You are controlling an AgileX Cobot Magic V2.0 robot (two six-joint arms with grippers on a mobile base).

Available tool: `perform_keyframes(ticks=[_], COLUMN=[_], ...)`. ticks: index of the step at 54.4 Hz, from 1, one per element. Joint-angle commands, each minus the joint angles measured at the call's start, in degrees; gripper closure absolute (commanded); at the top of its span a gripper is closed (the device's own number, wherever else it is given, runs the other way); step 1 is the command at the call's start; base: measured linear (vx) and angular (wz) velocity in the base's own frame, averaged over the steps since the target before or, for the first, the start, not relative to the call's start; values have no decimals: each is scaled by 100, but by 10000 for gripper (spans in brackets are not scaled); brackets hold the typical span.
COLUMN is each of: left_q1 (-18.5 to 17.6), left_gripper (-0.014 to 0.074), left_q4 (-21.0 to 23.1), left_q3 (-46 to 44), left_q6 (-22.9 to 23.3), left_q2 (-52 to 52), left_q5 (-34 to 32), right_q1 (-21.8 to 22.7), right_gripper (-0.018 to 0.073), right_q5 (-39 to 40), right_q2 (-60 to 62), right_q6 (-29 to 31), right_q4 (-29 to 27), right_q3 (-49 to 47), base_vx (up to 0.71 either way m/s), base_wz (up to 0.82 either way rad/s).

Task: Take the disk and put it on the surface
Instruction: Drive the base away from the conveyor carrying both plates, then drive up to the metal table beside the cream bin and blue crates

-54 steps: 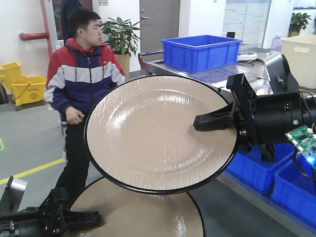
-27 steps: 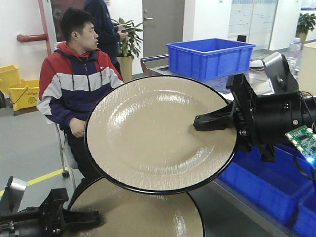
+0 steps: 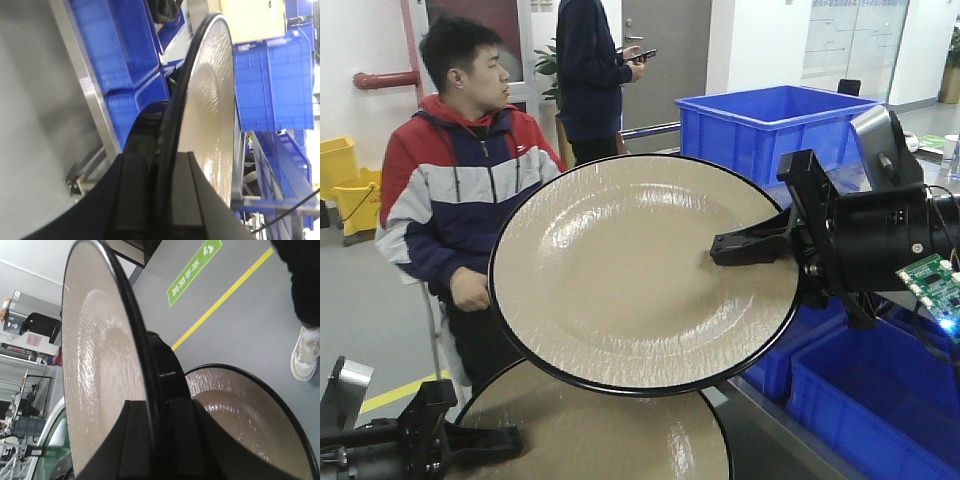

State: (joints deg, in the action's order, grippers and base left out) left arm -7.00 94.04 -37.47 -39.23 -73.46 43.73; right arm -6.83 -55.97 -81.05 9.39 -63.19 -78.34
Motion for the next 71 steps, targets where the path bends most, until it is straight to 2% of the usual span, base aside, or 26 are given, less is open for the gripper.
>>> perform_keyframes(ticks=[1, 27, 71], left_q1=[-36, -36, -36], left_gripper=[595, 595, 595], left_q4=[819, 819, 817], left_q3=[-188, -188, -188], left_q6=[78, 78, 78], left_q2=[194, 194, 194], left_q5=[404, 404, 385], right_q1=[8, 8, 8], right_gripper=[564, 564, 564], right_q5=[240, 240, 240], right_q2=[233, 233, 233], right_q6=[5, 5, 5], right_q4=[-685, -685, -685], right_q3=[-233, -233, -233], base_vx=[42, 42, 37], base_wz=[-9, -30, -64])
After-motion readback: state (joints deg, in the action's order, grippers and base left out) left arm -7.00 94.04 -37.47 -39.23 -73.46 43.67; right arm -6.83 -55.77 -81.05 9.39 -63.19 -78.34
